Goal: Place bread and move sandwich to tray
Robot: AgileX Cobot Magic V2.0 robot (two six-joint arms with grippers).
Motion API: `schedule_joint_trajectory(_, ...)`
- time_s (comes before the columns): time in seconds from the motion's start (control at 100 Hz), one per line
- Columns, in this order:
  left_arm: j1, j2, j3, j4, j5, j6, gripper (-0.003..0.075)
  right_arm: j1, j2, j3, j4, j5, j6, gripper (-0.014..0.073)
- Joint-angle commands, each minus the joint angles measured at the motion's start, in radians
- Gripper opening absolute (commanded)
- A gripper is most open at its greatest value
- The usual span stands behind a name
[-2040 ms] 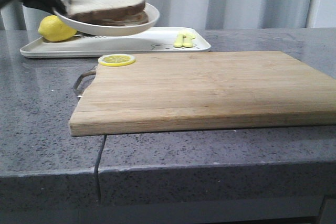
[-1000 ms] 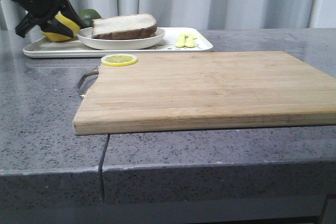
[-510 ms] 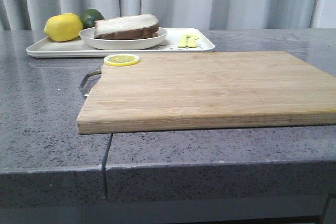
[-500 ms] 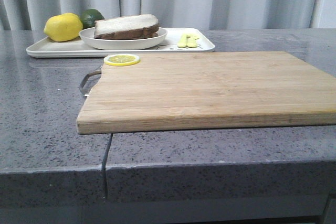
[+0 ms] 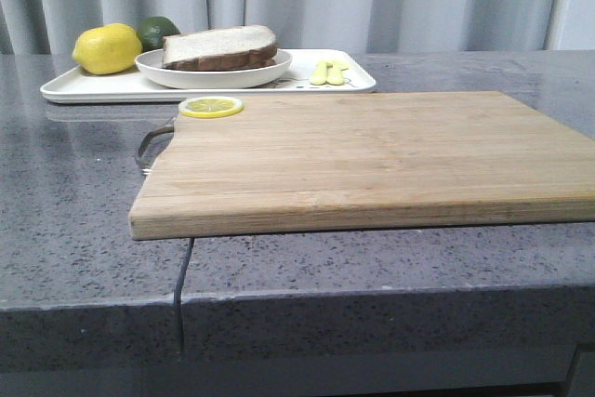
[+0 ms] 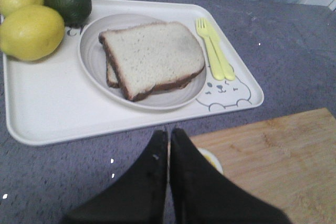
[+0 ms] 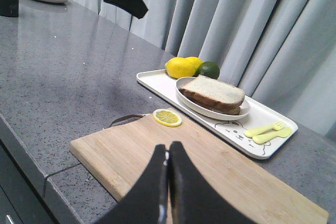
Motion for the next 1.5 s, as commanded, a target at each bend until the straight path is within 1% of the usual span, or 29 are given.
schedule_joint_trajectory(0.0, -0.01, -0.122, 0.08, -0.032, -0.08, 0.021, -0.002, -0.007, -0.013, -0.01, 0.013, -0.104, 0.001, -0.006)
schedule_joint_trajectory(0.1, -0.01, -0.24, 0.217, -0.032, -0.104, 0.021, -0.002, -0.007, -0.049, 0.017, 0.013, -0.125, 0.001, -0.006)
schedule_joint_trajectory(0.35, -0.01, -0.544, 0.517, -0.034, -0.187, 0.021, -0.002, -0.007, -0.182, 0.095, 0.023, -0.122, 0.001, -0.006)
schedule_joint_trajectory(0.5, -0.01, -0.748, 0.646, -0.034, -0.2, 0.021, -0.002, -0.007, -0.272, 0.116, 0.032, -0.124, 0.001, -0.006)
schedule_joint_trajectory(0.61, -0.01, -0.869, 0.712, -0.034, -0.2, 0.021, -0.002, -0.007, -0.29, 0.115, 0.08, -0.152, 0.001, -0.006)
schedule_joint_trajectory(0.71, -0.01, -0.966, 0.737, -0.034, -0.165, 0.021, -0.002, -0.007, -0.288, 0.115, 0.083, -0.181, 0.001, -0.006)
schedule_joint_trajectory(0.83, -0.01, -1.028, 0.744, -0.034, -0.151, 0.021, -0.002, -0.007, -0.288, 0.115, 0.083, -0.178, 0.001, -0.006)
schedule_joint_trajectory(1.34, -0.01, -1.033, 0.744, -0.034, -0.151, 0.021, -0.002, -0.007, -0.288, 0.115, 0.083, -0.176, 0.001, -0.006)
schedule_joint_trajectory(1.37, -0.01, -1.033, 0.744, -0.02, -0.153, 0.021, -0.002, -0.007, -0.288, 0.115, 0.083, -0.176, 0.001, -0.006)
schedule_joint_trajectory(1.45, -0.01, -1.033, 0.747, 0.087, -0.168, 0.021, -0.002, -0.007, -0.288, 0.115, 0.083, -0.176, 0.001, -0.006)
schedule_joint_trajectory(1.49, -0.01, -1.033, 0.758, 0.122, -0.213, 0.021, -0.002, -0.007, -0.288, 0.115, 0.083, -0.176, 0.001, -0.006)
